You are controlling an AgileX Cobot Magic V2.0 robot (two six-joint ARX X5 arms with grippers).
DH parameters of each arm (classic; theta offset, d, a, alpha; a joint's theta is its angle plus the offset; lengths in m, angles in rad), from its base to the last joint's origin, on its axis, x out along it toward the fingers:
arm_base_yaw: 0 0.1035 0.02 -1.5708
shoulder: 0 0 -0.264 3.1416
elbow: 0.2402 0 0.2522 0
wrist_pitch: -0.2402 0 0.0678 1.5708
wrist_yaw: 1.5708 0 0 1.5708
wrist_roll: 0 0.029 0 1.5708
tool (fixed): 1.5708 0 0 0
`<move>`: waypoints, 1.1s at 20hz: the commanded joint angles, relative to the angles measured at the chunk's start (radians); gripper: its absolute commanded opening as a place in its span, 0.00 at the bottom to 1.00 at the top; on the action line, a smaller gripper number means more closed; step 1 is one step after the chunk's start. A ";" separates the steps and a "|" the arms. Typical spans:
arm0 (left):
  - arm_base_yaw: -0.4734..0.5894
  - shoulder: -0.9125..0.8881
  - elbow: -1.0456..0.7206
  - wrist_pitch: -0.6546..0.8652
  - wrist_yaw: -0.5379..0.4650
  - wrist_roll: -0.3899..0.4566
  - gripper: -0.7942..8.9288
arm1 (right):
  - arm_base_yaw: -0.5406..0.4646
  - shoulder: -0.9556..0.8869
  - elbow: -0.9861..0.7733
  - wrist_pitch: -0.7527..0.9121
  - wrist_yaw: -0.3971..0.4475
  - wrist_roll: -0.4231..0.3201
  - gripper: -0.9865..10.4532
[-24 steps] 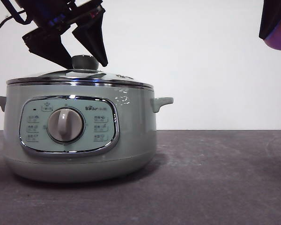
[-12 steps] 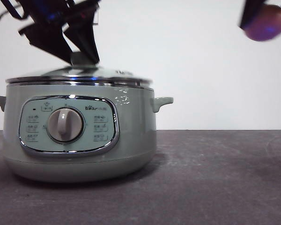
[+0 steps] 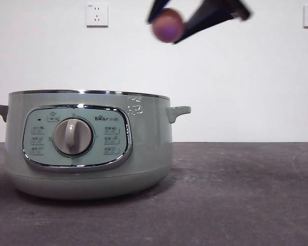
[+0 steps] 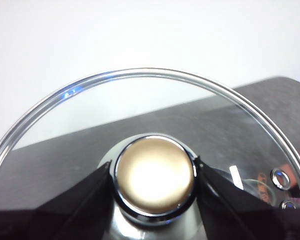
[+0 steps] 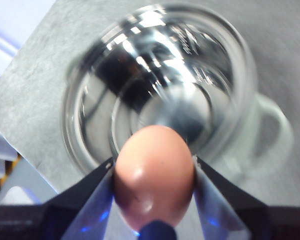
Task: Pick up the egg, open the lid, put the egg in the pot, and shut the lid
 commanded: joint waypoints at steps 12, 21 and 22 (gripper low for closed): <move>0.001 -0.159 0.014 -0.097 -0.048 -0.022 0.07 | 0.106 0.631 0.557 -0.158 0.143 -0.330 0.08; 0.001 -0.157 0.014 -0.111 -0.049 -0.021 0.07 | 0.114 0.776 0.557 -0.156 0.165 -0.375 0.08; 0.001 -0.156 0.014 -0.112 -0.049 -0.021 0.07 | 0.114 0.777 0.557 -0.154 0.164 -0.377 0.08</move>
